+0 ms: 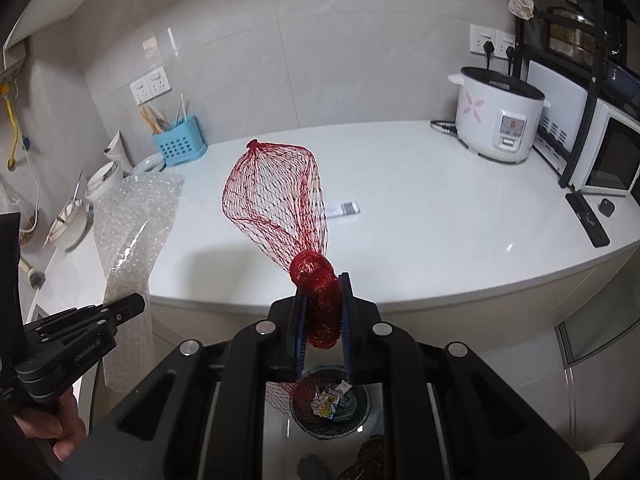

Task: Collect trash

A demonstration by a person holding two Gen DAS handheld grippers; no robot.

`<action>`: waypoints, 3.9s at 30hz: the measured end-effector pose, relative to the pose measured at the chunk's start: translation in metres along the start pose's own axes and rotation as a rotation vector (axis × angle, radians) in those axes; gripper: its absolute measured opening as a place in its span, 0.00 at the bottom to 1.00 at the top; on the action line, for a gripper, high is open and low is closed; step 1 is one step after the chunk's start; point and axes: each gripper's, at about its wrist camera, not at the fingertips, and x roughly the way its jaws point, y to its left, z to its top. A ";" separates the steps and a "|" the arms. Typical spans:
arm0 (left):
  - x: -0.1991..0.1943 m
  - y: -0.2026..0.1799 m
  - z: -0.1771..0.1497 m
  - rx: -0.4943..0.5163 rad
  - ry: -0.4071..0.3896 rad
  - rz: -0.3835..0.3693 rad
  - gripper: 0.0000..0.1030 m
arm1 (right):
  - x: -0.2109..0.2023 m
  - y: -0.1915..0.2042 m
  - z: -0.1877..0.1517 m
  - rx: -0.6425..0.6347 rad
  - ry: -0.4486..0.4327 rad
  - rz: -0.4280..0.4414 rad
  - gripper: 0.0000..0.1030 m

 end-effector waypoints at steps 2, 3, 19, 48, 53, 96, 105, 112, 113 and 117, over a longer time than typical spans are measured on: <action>0.010 0.002 -0.011 -0.012 0.021 0.010 0.08 | 0.006 0.000 -0.010 -0.011 0.020 0.002 0.13; 0.014 0.003 -0.017 -0.018 0.033 0.011 0.08 | 0.011 -0.001 -0.015 -0.013 0.033 0.006 0.13; 0.107 0.031 -0.127 -0.190 0.179 0.074 0.08 | 0.122 -0.008 -0.116 -0.113 0.262 0.097 0.13; 0.383 0.089 -0.305 -0.253 0.227 0.015 0.08 | 0.415 -0.025 -0.346 -0.169 0.363 0.171 0.13; 0.434 0.102 -0.328 -0.233 0.269 0.013 0.08 | 0.464 -0.022 -0.376 -0.177 0.402 0.147 0.13; 0.560 0.072 -0.338 -0.154 0.464 -0.049 0.23 | 0.500 -0.097 -0.396 -0.148 0.434 -0.002 0.84; 0.536 0.084 -0.336 -0.161 0.428 -0.031 0.71 | 0.500 -0.090 -0.389 -0.152 0.414 0.003 0.84; 0.499 0.103 -0.330 -0.199 0.372 -0.012 0.93 | 0.485 -0.083 -0.380 -0.159 0.401 0.009 0.84; 0.495 0.103 -0.328 -0.196 0.365 -0.005 0.94 | 0.479 -0.081 -0.377 -0.162 0.395 0.012 0.84; 0.472 0.104 -0.317 -0.197 0.337 0.018 0.94 | 0.455 -0.075 -0.361 -0.171 0.375 0.011 0.88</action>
